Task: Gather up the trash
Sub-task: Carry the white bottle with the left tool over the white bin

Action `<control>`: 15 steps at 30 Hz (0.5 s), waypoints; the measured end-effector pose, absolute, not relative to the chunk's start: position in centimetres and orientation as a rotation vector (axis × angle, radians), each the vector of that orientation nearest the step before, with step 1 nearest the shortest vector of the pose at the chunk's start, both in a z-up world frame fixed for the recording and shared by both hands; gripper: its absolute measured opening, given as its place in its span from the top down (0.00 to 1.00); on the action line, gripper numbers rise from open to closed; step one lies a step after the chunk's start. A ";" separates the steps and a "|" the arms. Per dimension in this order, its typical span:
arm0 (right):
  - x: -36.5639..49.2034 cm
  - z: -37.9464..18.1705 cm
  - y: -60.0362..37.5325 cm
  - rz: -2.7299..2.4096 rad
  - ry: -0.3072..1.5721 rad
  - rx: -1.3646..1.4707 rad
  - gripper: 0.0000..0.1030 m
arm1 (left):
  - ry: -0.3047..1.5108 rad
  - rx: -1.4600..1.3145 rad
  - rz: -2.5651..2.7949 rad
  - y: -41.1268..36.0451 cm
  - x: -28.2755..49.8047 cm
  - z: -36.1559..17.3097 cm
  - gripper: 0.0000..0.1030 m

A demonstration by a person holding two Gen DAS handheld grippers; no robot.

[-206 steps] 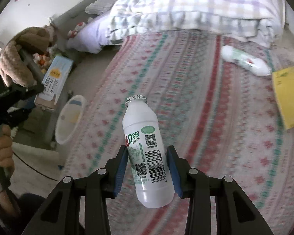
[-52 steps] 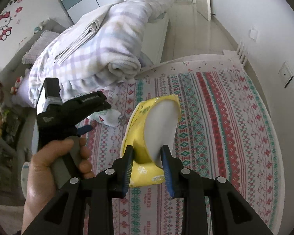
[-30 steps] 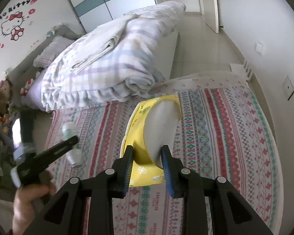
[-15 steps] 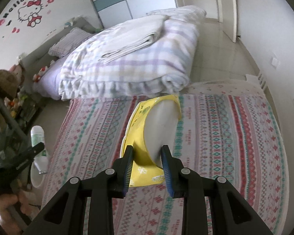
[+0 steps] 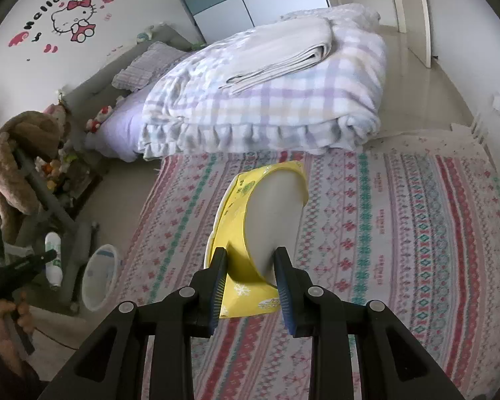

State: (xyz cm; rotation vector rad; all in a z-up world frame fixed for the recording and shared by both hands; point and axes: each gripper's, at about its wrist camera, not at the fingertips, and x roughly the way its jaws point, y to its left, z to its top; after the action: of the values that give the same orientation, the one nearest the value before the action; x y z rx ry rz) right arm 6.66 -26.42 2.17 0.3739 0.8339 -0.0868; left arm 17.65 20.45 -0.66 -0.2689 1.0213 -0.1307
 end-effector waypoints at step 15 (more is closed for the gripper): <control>9.1 -0.5 -21.9 -0.045 0.880 0.321 0.71 | 1.170 -0.184 -0.089 22.8 21.4 -7.1 0.59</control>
State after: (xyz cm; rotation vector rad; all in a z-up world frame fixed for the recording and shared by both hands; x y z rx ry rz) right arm 9.08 -21.90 -0.48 0.3209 0.8798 -0.0448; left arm 21.37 22.82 -7.10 -0.1839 1.1696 -0.0893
